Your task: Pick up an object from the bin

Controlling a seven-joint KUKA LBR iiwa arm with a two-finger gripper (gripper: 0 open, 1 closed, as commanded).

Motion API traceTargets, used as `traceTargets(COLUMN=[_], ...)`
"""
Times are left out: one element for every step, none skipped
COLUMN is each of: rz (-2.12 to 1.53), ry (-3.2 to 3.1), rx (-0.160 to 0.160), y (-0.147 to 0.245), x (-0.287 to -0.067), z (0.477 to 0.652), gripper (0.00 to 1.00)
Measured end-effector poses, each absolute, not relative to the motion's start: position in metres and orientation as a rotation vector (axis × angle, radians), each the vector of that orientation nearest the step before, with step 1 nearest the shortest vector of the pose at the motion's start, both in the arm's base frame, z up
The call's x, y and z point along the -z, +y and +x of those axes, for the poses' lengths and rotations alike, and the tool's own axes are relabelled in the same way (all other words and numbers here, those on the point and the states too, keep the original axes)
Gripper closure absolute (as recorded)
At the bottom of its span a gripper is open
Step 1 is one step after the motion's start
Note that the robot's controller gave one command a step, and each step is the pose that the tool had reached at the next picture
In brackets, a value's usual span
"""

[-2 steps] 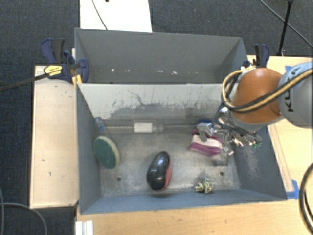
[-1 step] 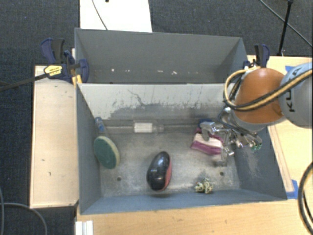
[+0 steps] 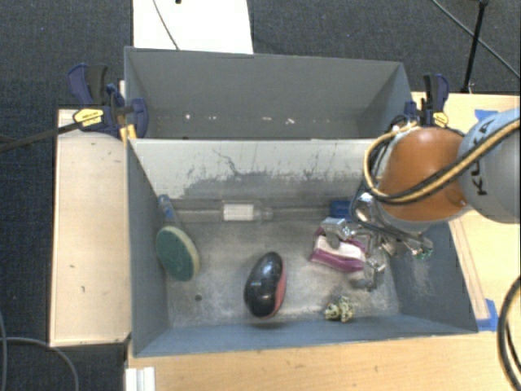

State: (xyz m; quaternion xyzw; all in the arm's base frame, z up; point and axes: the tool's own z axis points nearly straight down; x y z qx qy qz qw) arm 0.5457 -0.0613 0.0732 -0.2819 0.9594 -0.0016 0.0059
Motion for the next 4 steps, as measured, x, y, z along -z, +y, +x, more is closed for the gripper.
traceTargets(rz=[-0.416, -0.323, -0.126, -0.018], ry=[3.108, 3.12, 3.135, 3.136], rx=[-0.003, 0.0, -0.005, -0.001], y=[-0.06, -0.051, -0.056, -0.047], x=[-0.071, -0.071, -0.072, -0.071], z=[0.547, 0.56, 0.553, 0.559], gripper=[0.0, 0.0, 0.0, 0.0])
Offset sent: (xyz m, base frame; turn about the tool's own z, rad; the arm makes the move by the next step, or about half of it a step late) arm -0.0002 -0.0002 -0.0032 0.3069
